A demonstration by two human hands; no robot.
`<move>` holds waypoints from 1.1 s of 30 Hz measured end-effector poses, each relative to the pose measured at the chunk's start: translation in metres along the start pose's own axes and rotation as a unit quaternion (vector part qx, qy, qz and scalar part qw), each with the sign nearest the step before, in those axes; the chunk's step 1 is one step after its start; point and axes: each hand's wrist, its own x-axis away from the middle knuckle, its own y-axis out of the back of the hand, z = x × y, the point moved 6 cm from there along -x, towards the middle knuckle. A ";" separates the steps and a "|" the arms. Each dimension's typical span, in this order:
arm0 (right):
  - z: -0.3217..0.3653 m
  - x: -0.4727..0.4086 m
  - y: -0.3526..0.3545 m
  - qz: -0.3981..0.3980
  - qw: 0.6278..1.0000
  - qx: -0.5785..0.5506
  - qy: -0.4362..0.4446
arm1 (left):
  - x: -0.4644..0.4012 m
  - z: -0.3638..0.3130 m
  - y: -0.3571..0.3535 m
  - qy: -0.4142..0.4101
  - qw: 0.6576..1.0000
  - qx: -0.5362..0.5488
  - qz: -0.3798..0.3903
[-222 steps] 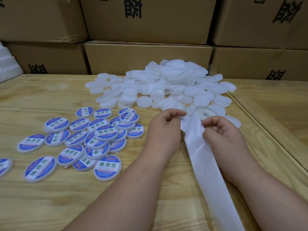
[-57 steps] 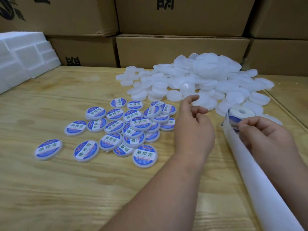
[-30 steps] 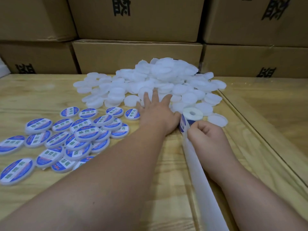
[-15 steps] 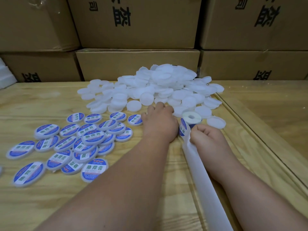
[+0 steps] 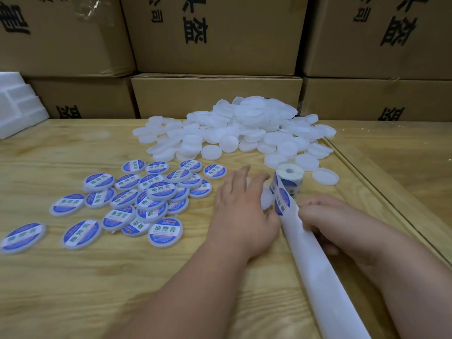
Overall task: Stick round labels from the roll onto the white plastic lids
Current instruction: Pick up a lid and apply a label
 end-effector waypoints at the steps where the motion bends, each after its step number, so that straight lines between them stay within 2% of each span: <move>1: 0.002 0.002 -0.001 0.019 0.999 0.023 -0.012 | 0.005 0.004 0.001 0.017 1.000 0.010 0.005; 3: 0.007 0.003 -0.001 0.051 0.995 0.072 -0.053 | 0.012 0.009 0.002 0.044 0.998 0.037 0.017; 5: 0.012 0.000 0.001 0.051 0.986 0.130 -0.088 | 0.011 0.011 0.003 0.064 0.996 0.054 0.022; 8: 0.025 -0.012 0.007 -0.066 0.977 0.200 -0.019 | 0.005 0.013 0.005 0.085 0.994 0.068 0.018; 10: 0.026 -0.015 0.002 -0.131 0.975 0.175 0.047 | 0.001 0.017 0.006 0.087 0.994 0.068 0.010; 11: 0.022 -0.016 -0.003 -0.137 0.977 0.150 0.067 | -0.002 0.019 0.006 0.082 0.995 0.054 0.006; 14: 0.006 -0.013 -0.016 -0.121 0.986 0.045 0.104 | -0.006 0.020 0.009 0.063 0.997 0.034 -0.015; 18: -0.002 -0.010 -0.015 -0.099 0.988 -0.074 0.094 | -0.004 0.020 0.013 0.068 0.993 0.087 -0.047; 21: -0.001 -0.014 -0.011 -0.100 0.986 -0.086 0.106 | -0.004 0.022 0.013 0.081 0.989 0.111 -0.051; 26: 0.004 -0.024 -0.007 -0.175 0.971 -0.045 0.155 | -0.005 0.030 0.018 0.123 0.974 0.171 -0.078; 33: 0.005 -0.032 -0.008 -0.178 0.970 -0.039 0.164 | -0.008 0.031 0.019 0.136 0.974 0.162 -0.086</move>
